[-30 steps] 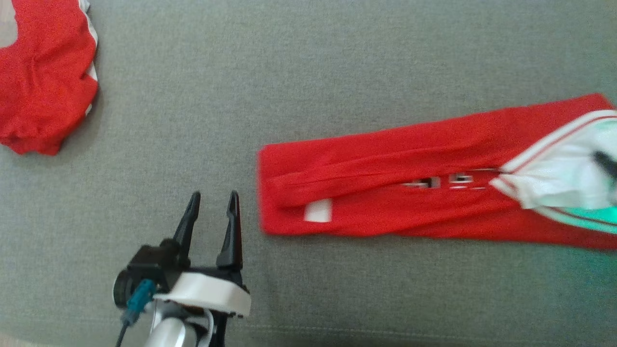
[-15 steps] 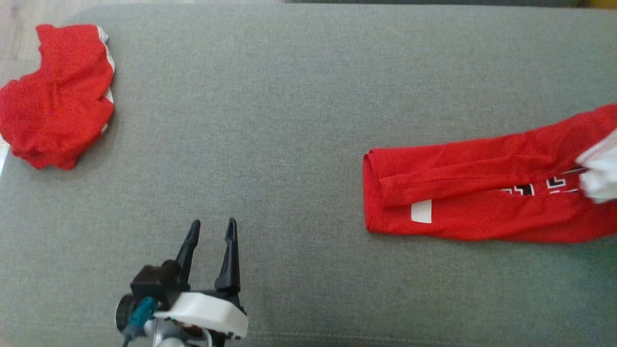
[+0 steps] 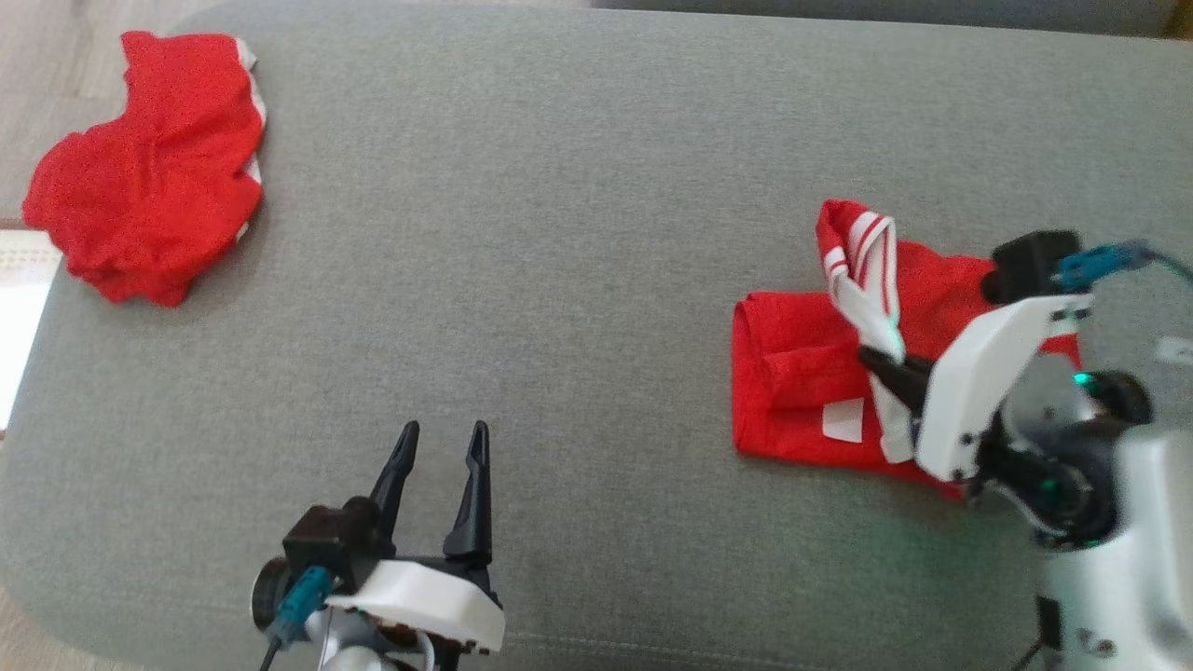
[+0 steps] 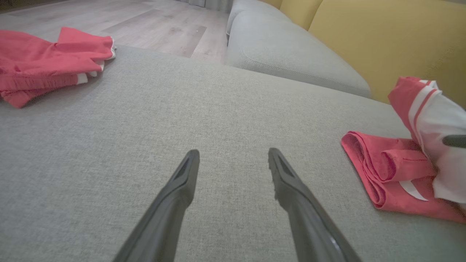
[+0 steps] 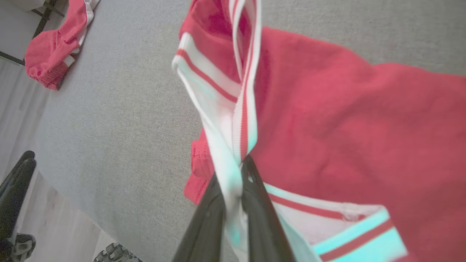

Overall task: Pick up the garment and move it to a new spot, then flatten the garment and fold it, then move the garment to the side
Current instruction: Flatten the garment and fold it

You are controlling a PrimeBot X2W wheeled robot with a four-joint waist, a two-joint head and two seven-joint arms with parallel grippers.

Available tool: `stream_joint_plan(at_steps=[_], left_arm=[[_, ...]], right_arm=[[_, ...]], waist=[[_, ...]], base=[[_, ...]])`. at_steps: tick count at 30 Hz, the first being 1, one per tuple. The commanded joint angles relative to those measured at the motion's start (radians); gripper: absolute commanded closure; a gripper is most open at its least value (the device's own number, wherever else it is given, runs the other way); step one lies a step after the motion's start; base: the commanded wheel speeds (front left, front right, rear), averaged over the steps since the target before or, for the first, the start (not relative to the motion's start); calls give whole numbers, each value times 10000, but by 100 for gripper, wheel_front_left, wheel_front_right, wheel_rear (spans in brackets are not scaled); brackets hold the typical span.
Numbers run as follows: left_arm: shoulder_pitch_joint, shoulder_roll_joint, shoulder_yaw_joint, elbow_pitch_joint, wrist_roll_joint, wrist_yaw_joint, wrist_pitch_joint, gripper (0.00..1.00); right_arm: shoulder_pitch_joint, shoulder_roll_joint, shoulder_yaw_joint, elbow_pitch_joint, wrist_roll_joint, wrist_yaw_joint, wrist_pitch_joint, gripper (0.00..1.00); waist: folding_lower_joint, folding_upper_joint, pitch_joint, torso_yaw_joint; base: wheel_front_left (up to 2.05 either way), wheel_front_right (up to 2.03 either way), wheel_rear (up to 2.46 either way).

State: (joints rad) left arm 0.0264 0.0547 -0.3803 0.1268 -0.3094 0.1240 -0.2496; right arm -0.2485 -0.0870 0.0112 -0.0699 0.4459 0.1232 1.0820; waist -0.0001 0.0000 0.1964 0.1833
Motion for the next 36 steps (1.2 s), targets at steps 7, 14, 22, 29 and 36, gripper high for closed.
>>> stream_joint_plan(at_steps=[7,14,22,29,36], left_arm=[[-303,-44,170,-123,-136,142,-122,0],[-170,-44,187,-43,-130,183,-122,0],[-36,-45,403,-126,66,158,-122,0],[123,-45,777,-285,394,90,-122,0],[432,-45,1365,-565,821,-20,-122,0]], right_arm=[[-534,315,510,941,-352,75,-1375,100],[-785,363,562,1608,468,75,-2936,0],[-590,365,279,534,-38,75,-5283,0],[525,89,-220,-345,-1846,75,-7000,0],[1934,-718,-902,-140,-3143,75,-9808,0]], waist=[[1,0,-50,248],[1,0,-229,95],[1,0,-529,-442],[1,0,-834,-939],[1,0,-1238,-1341]], base=[[0,0,0],[0,0,0],[0,0,0],[0,0,0],[0,0,0]])
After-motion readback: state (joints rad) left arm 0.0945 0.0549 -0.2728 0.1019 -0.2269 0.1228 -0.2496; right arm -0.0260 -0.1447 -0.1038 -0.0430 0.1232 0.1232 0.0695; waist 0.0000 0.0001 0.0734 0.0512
